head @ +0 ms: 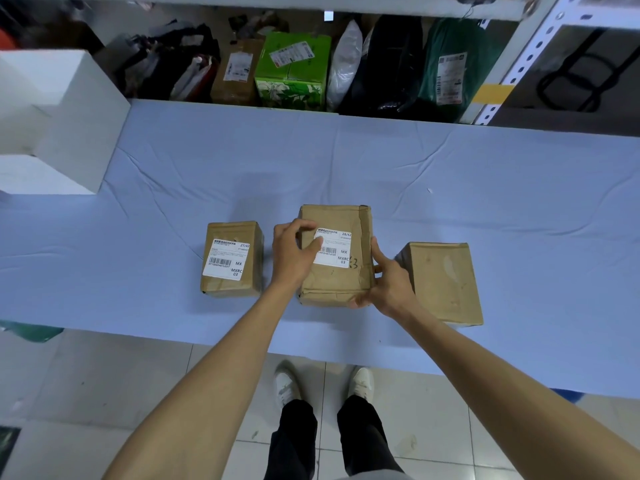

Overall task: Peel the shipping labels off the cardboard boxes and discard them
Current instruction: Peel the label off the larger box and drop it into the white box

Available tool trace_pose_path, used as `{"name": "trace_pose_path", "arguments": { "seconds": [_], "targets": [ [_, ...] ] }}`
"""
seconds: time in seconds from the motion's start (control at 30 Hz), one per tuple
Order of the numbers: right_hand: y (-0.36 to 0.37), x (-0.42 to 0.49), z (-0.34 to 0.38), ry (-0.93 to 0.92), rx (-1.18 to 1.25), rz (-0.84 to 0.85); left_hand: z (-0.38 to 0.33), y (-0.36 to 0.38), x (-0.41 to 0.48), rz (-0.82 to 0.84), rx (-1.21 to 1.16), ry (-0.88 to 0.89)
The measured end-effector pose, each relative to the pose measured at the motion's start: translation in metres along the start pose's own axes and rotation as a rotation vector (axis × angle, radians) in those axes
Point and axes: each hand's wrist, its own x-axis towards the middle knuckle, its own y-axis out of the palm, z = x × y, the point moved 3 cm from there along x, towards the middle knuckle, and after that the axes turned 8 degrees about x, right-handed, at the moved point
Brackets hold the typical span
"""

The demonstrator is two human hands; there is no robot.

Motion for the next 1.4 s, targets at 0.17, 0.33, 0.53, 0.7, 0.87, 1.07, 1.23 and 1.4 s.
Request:
{"name": "trace_pose_path", "arguments": {
  "seconds": [0.17,0.33,0.53,0.7,0.87,1.07,1.23,1.4],
  "targets": [
    [0.000,0.001,-0.001,0.004,0.004,0.001,0.002,0.006,0.002,-0.066,0.019,0.028],
    [-0.001,0.000,-0.001,-0.006,-0.038,0.029,0.002,0.008,0.007,-0.097,-0.013,-0.013],
    [-0.003,-0.001,0.000,-0.041,-0.056,0.047,0.001,0.009,0.006,-0.126,0.002,0.005],
    [-0.001,0.000,-0.001,-0.034,-0.045,0.055,-0.004,0.010,0.002,-0.173,0.051,-0.042],
    [-0.001,-0.001,0.000,-0.018,-0.032,0.052,-0.007,0.011,0.002,-0.176,0.061,-0.072],
    [-0.001,-0.003,-0.001,-0.029,-0.056,0.044,-0.004,0.011,0.000,-0.169,0.014,-0.035],
    [-0.002,-0.007,-0.001,0.012,0.071,0.046,0.001,0.009,0.000,-0.155,-0.024,-0.002],
    [-0.004,-0.005,0.000,-0.014,-0.020,0.064,0.007,0.009,0.001,-0.126,-0.020,-0.008]
  ]
}}
